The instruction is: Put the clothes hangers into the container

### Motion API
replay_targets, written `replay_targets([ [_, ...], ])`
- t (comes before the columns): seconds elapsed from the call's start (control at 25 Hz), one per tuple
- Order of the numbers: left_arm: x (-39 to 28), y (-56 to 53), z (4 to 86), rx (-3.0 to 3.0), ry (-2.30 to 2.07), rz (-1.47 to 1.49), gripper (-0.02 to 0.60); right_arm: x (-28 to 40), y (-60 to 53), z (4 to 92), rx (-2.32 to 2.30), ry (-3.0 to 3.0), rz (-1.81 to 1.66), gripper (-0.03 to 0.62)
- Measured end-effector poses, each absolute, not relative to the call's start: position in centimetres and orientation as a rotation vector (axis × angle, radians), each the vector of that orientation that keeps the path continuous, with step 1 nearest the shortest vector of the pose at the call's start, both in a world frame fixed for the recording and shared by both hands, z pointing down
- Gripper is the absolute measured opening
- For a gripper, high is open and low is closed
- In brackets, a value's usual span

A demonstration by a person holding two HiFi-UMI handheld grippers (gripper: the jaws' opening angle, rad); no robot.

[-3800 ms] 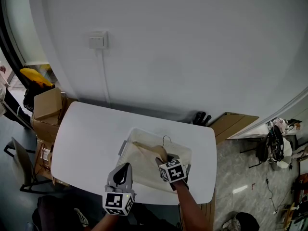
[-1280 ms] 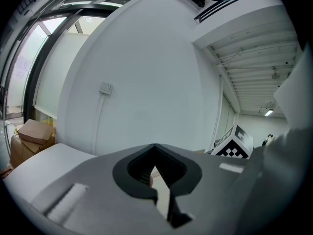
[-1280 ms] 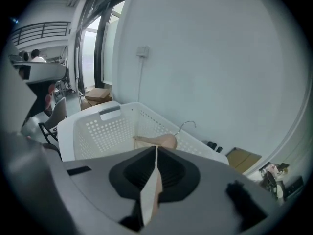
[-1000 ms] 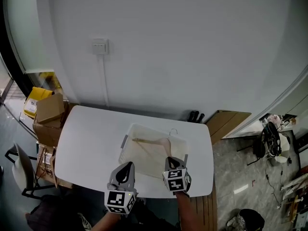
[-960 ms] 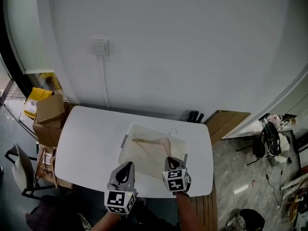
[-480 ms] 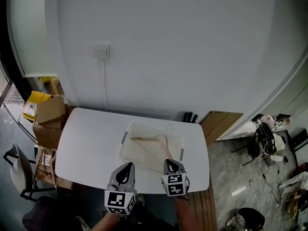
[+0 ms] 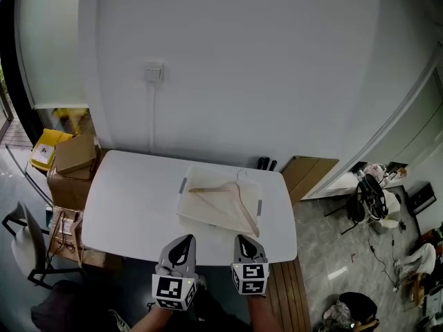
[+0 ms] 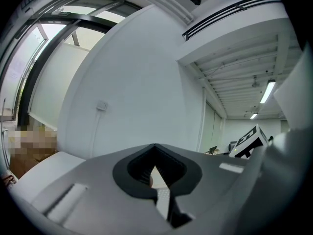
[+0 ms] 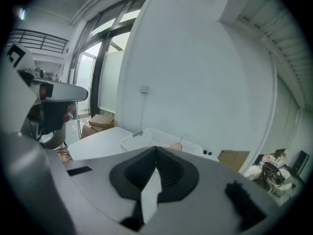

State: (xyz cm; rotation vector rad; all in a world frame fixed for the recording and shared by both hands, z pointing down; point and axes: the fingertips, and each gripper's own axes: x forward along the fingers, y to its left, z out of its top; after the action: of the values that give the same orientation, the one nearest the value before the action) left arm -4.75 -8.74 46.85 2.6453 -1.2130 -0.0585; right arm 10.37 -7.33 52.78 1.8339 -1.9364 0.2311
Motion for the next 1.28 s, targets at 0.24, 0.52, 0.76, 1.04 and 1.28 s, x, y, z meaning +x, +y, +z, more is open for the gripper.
replay_targets([
  [0.24,-5.5,-6.2,47.4,2.656,-1.169,-0.046,0.003,8.7,-3.5,52.0,1.912,-1.952,0.242,0.015],
  [0.52,-4.8,-4.3,47.4,2.672,-1.153,-0.048,0.003,8.4,-0.9,51.3,1.987,-2.032,0.252,0.015],
  [0.76,-3.5,-3.9,47.1,2.679,-1.166,-0.037,0.003,9.1,0.3,49.9,2.032,-2.097,0.231,0.015],
  [1.04,-1.7,-3.6,47.1,2.690,-1.174,-0.011,0.003,10.6,1.2,49.4,2.060,-2.131,0.226,0.015],
  [1.28,-0.8,-3.7,47.1,2.687,-1.179,-0.001,0.003,11.4,1.3,49.5,2.083,-2.131,0.241,0.015],
])
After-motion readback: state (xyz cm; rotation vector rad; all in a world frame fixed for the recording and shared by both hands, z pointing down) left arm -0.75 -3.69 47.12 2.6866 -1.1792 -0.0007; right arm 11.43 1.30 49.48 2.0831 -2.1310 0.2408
